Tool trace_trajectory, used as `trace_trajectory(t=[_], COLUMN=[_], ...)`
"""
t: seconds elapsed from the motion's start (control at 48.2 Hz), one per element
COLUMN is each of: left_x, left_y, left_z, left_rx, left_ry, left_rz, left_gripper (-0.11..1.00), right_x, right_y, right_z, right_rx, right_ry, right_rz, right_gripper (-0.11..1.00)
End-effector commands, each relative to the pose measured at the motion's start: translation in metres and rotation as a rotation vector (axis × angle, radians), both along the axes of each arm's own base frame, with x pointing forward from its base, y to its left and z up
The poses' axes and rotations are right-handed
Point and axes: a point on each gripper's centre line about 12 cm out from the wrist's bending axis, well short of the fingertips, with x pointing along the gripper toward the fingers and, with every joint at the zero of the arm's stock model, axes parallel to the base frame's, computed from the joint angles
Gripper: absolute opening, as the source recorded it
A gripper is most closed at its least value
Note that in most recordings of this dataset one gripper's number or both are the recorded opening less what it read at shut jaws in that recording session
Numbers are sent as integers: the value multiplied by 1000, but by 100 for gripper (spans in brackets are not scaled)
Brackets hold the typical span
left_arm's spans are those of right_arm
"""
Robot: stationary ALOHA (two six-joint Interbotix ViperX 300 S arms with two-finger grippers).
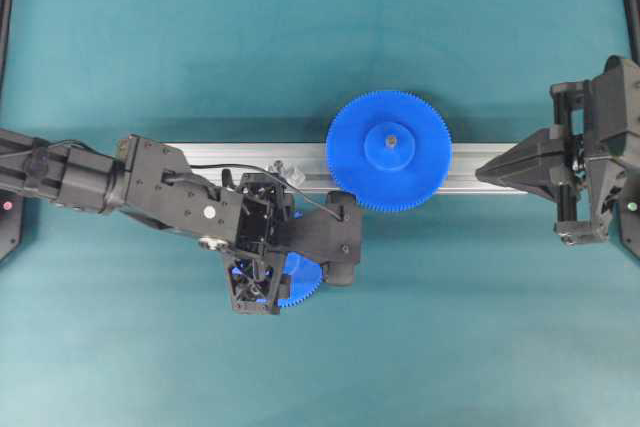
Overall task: Insert the small gear onto the shaft.
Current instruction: 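Close the left gripper on the gear hub and lift it upright, then carry the held gear toward the empty left shaft on the rail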
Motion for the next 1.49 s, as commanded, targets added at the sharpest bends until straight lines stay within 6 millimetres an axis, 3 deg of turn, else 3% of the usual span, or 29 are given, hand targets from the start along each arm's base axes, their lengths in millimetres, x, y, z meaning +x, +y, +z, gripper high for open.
trace_trajectory(t=[0.0, 0.29, 0.664, 1.182, 1.473], left_x=[0, 3, 12, 14, 14], left_y=[-1, -2, -3, -1, 0], left_z=[4, 9, 45, 101, 119], left_rx=[0, -1, -11, 4, 4], left_ry=[-8, -23, -102, -82, -87], left_rz=[-4, -5, -10, -25, -25], left_gripper=[70, 70, 70, 70, 70], right_x=[3, 3, 3, 3, 3], right_y=[0, 0, 0, 0, -1], right_z=[6, 6, 5, 6, 6], right_rx=[10, 12, 12, 11, 11], right_ry=[-23, -22, -17, -29, -34], right_rz=[-7, -8, -8, -8, -8], right_gripper=[0, 0, 0, 0, 0])
